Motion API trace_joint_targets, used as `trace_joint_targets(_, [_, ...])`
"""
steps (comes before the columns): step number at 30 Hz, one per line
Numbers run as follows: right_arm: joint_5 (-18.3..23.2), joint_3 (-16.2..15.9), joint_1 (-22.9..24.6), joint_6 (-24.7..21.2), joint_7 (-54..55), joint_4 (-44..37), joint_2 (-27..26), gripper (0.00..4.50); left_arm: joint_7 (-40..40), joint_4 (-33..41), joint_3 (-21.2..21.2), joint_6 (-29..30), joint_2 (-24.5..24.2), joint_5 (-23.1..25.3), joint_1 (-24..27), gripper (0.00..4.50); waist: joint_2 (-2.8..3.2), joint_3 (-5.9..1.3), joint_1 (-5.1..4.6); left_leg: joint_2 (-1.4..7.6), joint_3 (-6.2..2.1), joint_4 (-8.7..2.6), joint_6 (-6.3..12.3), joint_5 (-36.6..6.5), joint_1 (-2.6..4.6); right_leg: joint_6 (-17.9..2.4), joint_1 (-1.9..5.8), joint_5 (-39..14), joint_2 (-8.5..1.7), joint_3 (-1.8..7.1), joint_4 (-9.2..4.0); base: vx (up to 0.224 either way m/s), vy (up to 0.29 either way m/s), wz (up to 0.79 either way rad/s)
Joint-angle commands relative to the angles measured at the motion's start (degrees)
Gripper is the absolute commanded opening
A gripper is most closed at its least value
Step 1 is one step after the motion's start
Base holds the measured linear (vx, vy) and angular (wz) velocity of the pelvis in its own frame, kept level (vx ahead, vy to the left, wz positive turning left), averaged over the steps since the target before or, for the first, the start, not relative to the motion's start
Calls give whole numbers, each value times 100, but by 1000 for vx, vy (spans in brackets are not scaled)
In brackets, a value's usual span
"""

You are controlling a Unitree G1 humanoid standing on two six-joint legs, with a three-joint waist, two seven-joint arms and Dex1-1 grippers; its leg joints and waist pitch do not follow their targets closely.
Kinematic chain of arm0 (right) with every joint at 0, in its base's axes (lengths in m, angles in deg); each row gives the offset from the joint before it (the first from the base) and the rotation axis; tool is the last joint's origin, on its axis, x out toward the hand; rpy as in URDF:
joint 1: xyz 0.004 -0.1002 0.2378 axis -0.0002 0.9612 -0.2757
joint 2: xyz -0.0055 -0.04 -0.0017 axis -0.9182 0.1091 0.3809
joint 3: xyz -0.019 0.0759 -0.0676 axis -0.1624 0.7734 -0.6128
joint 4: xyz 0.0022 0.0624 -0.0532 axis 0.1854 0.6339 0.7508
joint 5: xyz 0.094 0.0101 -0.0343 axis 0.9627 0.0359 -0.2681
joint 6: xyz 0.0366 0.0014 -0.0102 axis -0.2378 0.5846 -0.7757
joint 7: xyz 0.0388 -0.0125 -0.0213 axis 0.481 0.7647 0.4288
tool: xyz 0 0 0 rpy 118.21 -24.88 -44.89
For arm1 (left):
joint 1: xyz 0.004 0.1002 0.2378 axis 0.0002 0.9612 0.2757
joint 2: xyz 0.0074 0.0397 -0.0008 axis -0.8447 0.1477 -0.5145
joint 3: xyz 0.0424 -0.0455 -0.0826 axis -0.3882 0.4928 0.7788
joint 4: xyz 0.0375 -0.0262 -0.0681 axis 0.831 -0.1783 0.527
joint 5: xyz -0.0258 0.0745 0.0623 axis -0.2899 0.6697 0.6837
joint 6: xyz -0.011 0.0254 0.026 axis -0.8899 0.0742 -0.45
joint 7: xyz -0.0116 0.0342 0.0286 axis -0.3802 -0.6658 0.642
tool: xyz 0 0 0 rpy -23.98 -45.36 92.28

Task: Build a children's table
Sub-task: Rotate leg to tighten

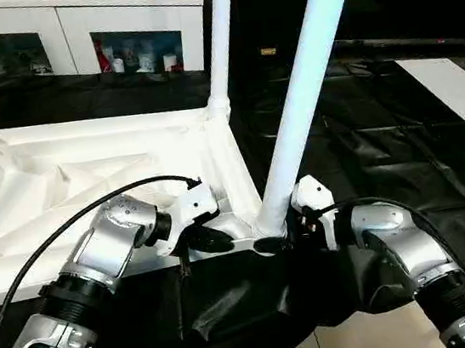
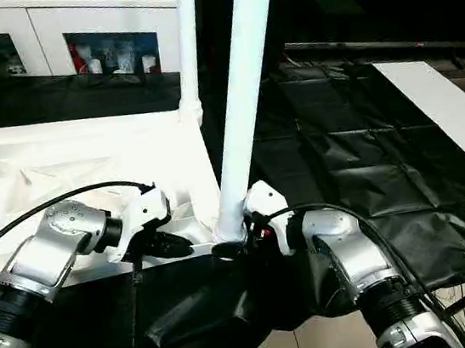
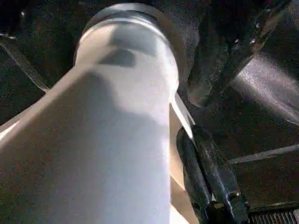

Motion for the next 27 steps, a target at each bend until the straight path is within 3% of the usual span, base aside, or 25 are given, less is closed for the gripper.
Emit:
trace_joint_targets(1, [67, 45, -86, 7, -9, 26, -6, 317, -228, -10, -332, 64, 18, 43, 160, 0, 47, -303, 12, 189, -65, -319, 49, -1137, 57, -1046, 203, -985, -407, 296, -400, 0, 0, 0])
trace_joint_targets(4, [62, 45, -79, 19, -5, 48, -18, 287, -235, 13, -338, 76, 5, 45, 171, 0, 47, -305, 12, 191, -67, -320, 53, -1104, 55, -1065, 207, -902, -402, 292, -387, 0, 0, 0])
trace_joint_targets(11, [47, 59, -55, 33, 49, 74, -63, 269, -258, -13, -352, 72, -11, 48, 164, 0, 73, -306, 7, 190, -70, -320, 25, -1158, 64, -1076, 208, -931, -405, 293, -389, 0, 0, 0])
trace_joint_targets(15, [143, 277, -74, -76, 469, 104, -290, 268, 89, -187, -219, -74, 168, 44, 130, 0, 86, -303, -3, 186, -71, -322, -16, -1222, 62, -1096, 202, -935, -403, 295, -394, 0, 0, 0])
trace_joint_targets(17, [148, 355, -123, -161, 684, 165, -383, 267, 263, -271, -137, -84, 272, 20, 101, 0, 84, -288, -14, 186, -77, -338, -80, -1389, 68, -1049, 188, -1216, -406, 293, -421, 0, 0, 0])
trace_joint_targets(18, [70, 565, -319, -259, 1440, 506, -669, 267, 893, -642, 126, -56, 649, -25, -59, 0, 91, -282, -18, 191, -87, -343, -124, -1539, 77, -1005, 176, -1442, -412, 293, -436, 0, 0, 0])
trace_joint_targets(21, [116, 888, -566, -375, 2367, 954, -1086, 267, 1582, -1026, 276, 25, 1065, 34, -253, 0, 98, -276, -52, 190, -122, -353, -311, -1858, 96, -877, 138, -2071, -441, 287, -492, 0, 0, 0])
trace_joint_targets(23, [110, 1126, -814, -401, 3241, 1409, -1445, 267, 2159, -1343, 390, 115, 1479, 50, -412, 0, 116, -296, -68, 195, -147, -371, -366, -1820, 73, -808, 156, -1938, -439, 281, -471, 0, 0, 0])
trace_joint_targets(25, [55, 1200, -955, -366, 3663, 1687, -1608, 267, 2542, -1584, 465, 117, 1694, 98, -527, 0, 110, -306, -98, 181, -116, -349, -381, -1829, 113, -886, 112, -1715, -420, 290, -470, 0, 0, 0])
trace_joint_targets(27, [-36, 1210, -1096, -284, 4130, 1970, -1836, 266, 3195, -2027, 514, 53, 1895, 271, -727, 0, 100, -307, -85, 167, -97, -336, -308, -1734, 86, -860, 135, -1572, -427, 304, -475, 0, 0, 0])
